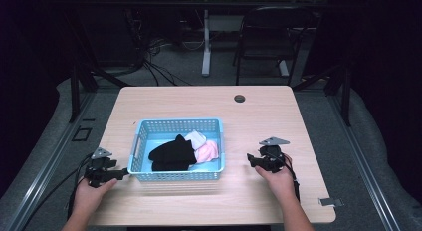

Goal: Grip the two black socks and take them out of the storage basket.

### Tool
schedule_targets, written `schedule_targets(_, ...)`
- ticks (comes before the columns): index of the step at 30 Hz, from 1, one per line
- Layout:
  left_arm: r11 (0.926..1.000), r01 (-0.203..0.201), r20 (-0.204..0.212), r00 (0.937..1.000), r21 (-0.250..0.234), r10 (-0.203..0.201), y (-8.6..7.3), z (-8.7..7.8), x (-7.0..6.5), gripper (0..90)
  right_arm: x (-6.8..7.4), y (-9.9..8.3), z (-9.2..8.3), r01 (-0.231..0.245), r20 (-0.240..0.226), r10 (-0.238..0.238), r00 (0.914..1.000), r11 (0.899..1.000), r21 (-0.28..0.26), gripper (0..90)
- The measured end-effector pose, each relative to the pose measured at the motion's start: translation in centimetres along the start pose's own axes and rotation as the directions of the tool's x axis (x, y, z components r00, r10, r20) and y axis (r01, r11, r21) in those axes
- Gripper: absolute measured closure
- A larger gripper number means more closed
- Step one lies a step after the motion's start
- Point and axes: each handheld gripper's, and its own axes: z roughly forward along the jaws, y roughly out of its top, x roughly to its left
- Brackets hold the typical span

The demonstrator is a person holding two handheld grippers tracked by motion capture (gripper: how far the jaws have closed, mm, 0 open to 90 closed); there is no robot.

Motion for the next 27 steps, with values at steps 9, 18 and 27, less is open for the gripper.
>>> schedule_targets(9,1.0,-0.003,0.003,1.0,-0.007,0.003,0.1,-0.1,-0.1,30.7,0.7,0.1,0.1,-0.023,-0.029,0.023,0.9993,1.0,0.003,40.0)
schedule_targets(18,1.0,-0.004,0.004,1.0,-0.002,0.004,0.2,0.0,-0.1,30.7,1.2,0.1,0.2,-0.046,-0.06,0.049,0.997,0.998,0.049,43.5)
schedule_targets(27,1.0,0.0,0.003,1.0,0.0,0.0,0.1,0.0,-0.1,30.7,1.9,2.8,-1.8,-0.024,-0.084,0.032,0.996,0.995,0.094,46.7)
